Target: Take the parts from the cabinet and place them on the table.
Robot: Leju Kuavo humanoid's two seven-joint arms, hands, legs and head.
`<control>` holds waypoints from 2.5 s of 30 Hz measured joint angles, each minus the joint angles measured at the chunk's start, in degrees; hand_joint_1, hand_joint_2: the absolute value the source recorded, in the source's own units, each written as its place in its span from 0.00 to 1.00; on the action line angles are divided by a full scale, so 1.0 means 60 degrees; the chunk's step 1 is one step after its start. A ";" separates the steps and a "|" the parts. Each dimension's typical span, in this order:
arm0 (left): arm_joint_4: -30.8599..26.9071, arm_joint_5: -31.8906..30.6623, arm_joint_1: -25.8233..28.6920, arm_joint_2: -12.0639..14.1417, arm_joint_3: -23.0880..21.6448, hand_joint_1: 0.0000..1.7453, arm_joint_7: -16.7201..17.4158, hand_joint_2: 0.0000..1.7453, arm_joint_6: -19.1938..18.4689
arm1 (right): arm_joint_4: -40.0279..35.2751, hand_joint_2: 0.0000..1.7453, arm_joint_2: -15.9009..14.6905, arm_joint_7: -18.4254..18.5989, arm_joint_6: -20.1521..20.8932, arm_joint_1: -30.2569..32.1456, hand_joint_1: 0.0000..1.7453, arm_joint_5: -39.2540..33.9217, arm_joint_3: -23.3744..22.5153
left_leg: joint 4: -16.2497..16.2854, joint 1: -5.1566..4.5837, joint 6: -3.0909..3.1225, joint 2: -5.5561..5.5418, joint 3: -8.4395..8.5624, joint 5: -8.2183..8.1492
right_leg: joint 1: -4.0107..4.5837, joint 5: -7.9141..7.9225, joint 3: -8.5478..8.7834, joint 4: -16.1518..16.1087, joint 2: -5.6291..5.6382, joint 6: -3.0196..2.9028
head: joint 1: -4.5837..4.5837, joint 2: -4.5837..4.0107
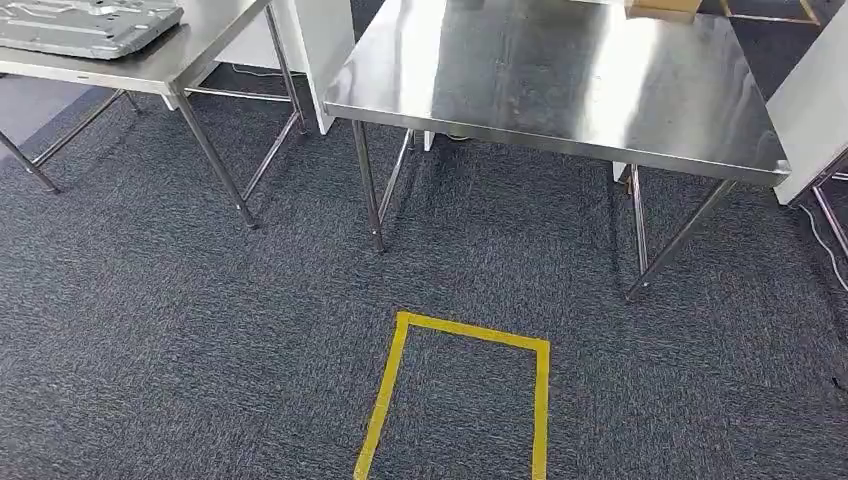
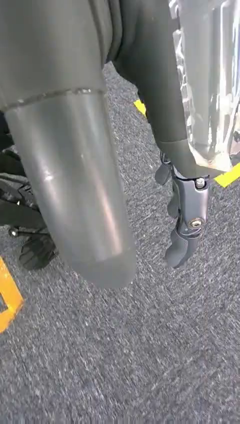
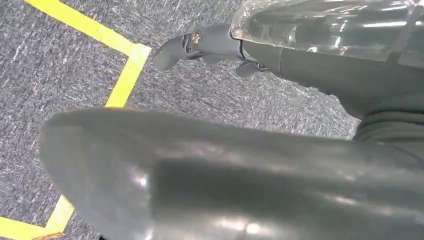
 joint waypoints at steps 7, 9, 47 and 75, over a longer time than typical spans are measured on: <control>-0.0015 0.0000 -0.0019 0.0076 0.0004 0.00 -0.0276 0.00 -0.0007 | -0.0167 0.00 0.0167 -0.0077 0.0247 -0.0151 0.00 0.0000 0.0004 | 0.0002 -0.0007 0.0004 0.0000 0.0000 0.0003 | -0.0011 0.0004 -0.0001 0.0000 0.0000 0.0006 | -0.0004 0.0000; -0.0015 0.0000 -0.0020 0.0080 0.0004 0.00 -0.0277 0.00 -0.0007 | -0.0178 0.00 0.0175 -0.0065 0.0274 -0.0161 0.00 0.0000 0.0007 | 0.0002 -0.0008 0.0004 0.0000 0.0000 0.0003 | -0.0011 0.0004 -0.0001 0.0000 0.0000 0.0006 | 0.0000 0.0000; -0.0076 0.0171 -0.0070 0.0848 0.0215 0.00 0.0004 0.00 -0.0473 | -0.0459 0.00 0.0244 0.0106 0.0707 -0.0473 0.00 0.0004 0.0434 | 0.3380 0.0345 -0.0333 -0.0017 -0.1227 -0.1680 | -0.0171 0.0146 -0.0519 0.0485 -0.0007 -0.0091 | -0.0354 0.0000; -0.0051 -0.0215 -0.0195 0.1940 0.0193 0.00 0.0146 0.00 -0.0809 | 0.0142 0.00 0.0033 0.0153 0.0372 -0.0433 0.00 0.0004 0.0925 | 0.2627 0.0133 -0.0332 -0.0165 -0.0747 -0.1931 | -0.0260 0.0178 -0.0176 0.0113 -0.0158 -0.0095 | -0.0382 0.0000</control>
